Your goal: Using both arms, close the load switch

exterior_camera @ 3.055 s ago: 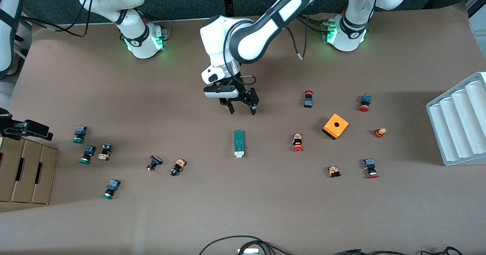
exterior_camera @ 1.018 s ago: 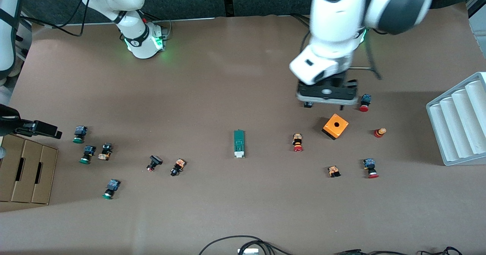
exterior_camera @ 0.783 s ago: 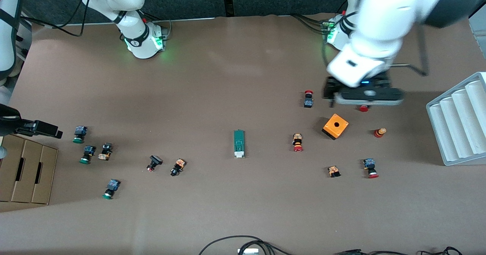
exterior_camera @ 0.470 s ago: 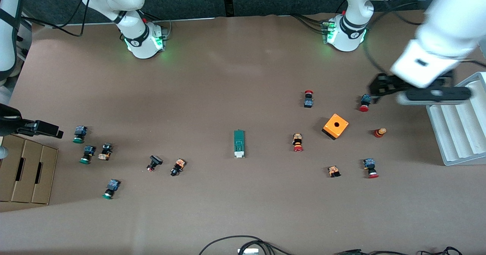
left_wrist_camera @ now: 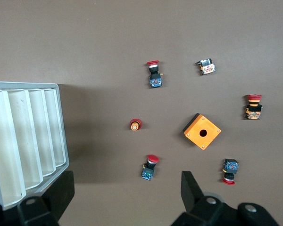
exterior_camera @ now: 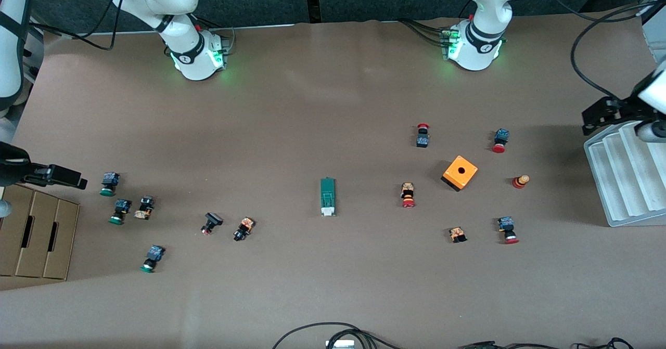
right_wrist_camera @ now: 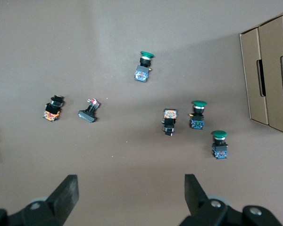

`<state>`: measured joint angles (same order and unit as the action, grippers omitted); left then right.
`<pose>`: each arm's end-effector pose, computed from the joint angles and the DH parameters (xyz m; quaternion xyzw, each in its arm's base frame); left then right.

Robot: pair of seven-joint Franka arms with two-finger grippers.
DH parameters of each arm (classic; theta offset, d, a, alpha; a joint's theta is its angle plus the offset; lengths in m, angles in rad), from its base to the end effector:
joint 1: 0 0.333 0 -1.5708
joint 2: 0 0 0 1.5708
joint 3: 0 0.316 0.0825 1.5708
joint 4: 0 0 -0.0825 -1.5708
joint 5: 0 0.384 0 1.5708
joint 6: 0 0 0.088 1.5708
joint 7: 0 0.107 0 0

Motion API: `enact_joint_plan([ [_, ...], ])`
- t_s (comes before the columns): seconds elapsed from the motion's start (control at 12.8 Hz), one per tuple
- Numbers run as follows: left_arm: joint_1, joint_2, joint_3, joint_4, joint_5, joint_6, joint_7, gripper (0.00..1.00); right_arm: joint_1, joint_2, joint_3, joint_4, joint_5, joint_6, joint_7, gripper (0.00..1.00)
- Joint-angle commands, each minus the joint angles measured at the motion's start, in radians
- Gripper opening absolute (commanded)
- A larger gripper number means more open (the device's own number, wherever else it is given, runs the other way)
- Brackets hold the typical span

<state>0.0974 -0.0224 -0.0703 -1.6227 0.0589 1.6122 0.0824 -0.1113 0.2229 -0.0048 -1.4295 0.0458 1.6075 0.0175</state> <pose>0.5506 0.0206 0.6161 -0.9991 0.0287 -0.0043 0.0305 0.6193 -0.0671 0.5631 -0.9972 0.0680 0.0213 0.0234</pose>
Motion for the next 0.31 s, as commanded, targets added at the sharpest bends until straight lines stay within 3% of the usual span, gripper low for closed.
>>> enact_joint_plan([
  [0.0, -0.031, -0.060, 0.018, -0.069, -0.013, 0.009, 0.002, 1.00, -0.001, -0.005, 0.003, 0.003, 0.002, -0.017, 0.010, 1.00],
  [0.24, -0.081, -0.060, 0.069, -0.068, -0.005, 0.011, 0.005, 1.00, -0.001, -0.005, 0.003, 0.003, 0.003, -0.017, 0.009, 1.00],
])
